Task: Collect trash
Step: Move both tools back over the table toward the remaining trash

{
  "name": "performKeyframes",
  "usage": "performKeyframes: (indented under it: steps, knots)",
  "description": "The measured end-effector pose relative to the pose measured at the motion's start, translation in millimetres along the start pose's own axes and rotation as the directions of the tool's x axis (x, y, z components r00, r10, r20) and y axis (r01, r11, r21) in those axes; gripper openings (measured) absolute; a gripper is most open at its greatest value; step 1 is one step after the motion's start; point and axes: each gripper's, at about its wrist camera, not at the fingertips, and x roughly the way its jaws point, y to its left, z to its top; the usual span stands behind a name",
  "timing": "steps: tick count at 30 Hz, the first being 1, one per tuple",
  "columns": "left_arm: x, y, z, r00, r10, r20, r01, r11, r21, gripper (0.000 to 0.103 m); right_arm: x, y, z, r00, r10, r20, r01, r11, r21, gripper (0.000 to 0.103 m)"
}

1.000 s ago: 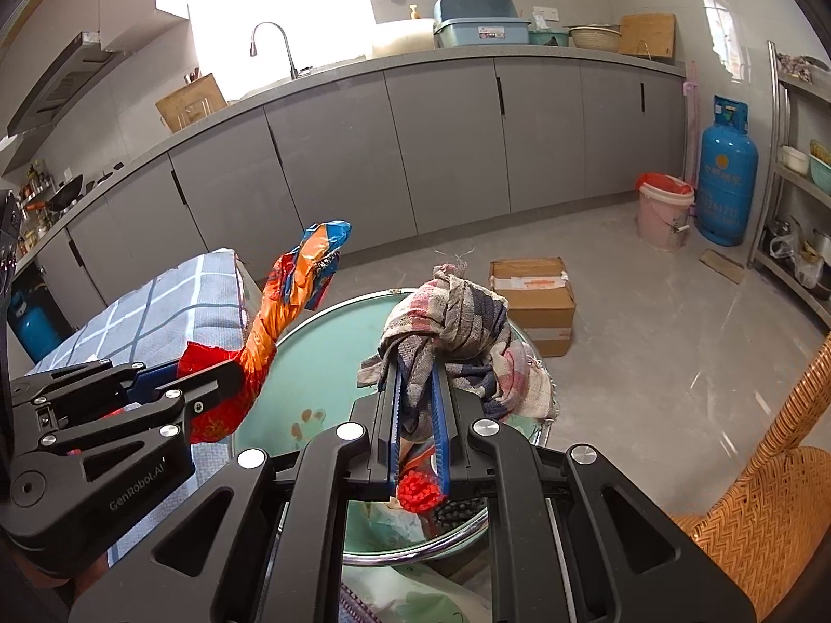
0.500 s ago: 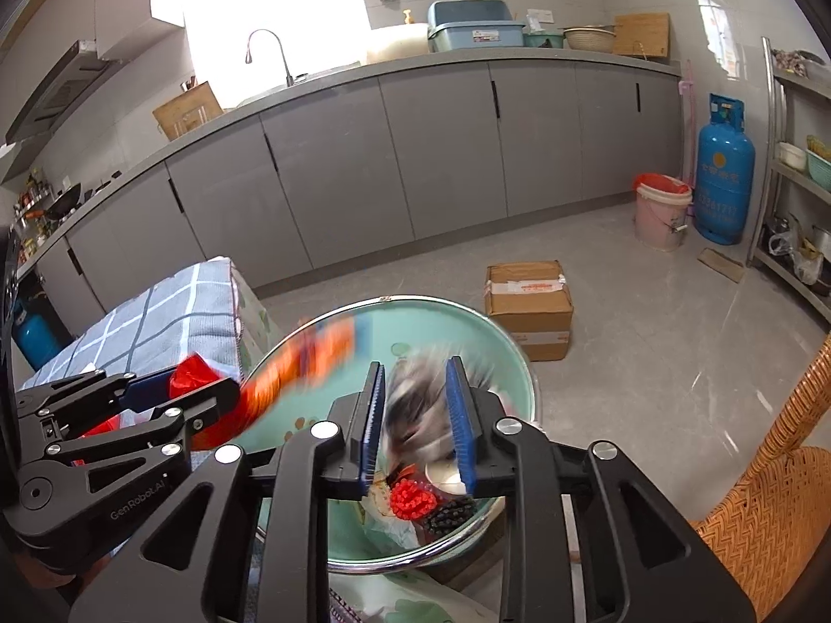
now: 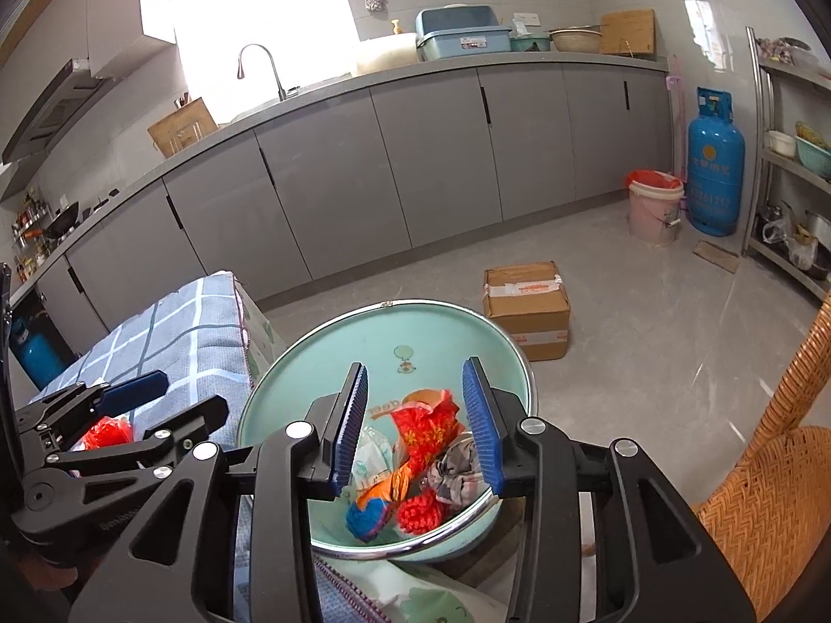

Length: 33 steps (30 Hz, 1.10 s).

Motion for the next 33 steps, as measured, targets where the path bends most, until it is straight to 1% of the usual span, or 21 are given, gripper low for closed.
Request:
performKeyframes:
  steps: [4,9,13,20,23,26,29,33]
  knots:
    - [-12,7,-6,1.0,0.015,0.014,-0.015,1.0,-0.002,0.066,-3,5,-5,1.0,0.011,-0.006,-0.011,1.0,0.008,0.041]
    - [-27,18,-16,0.999,0.035,0.02,-0.035,0.999,-0.034,0.067,-7,19,-14,0.999,0.039,-0.015,-0.039,0.999,0.017,0.043]
    - [-40,29,-29,0.998,0.053,0.03,-0.052,0.998,-0.048,0.068,-8,36,-20,0.998,0.062,-0.029,-0.062,0.998,-0.008,0.046]
    - [-61,61,-46,0.995,0.098,0.033,-0.095,0.991,-0.093,0.068,-7,58,-25,0.995,0.09,-0.045,-0.092,0.995,-0.032,0.047]
    - [-71,78,-54,0.992,0.118,0.031,-0.114,0.987,-0.115,0.068,-8,71,-27,0.993,0.109,-0.053,-0.111,0.993,-0.046,0.049]
    - [-82,99,-63,0.987,0.156,0.03,-0.15,0.979,-0.138,0.072,-7,86,-28,0.99,0.128,-0.063,-0.133,0.988,-0.074,0.049]
    - [-90,120,-72,0.983,0.182,0.025,-0.176,0.971,-0.163,0.073,-6,104,-30,0.986,0.149,-0.075,-0.156,0.982,-0.102,0.05]
    - [-103,155,-83,0.973,0.229,0.009,-0.222,0.95,-0.22,0.074,-4,130,-32,0.981,0.172,-0.089,-0.183,0.972,-0.145,0.052]
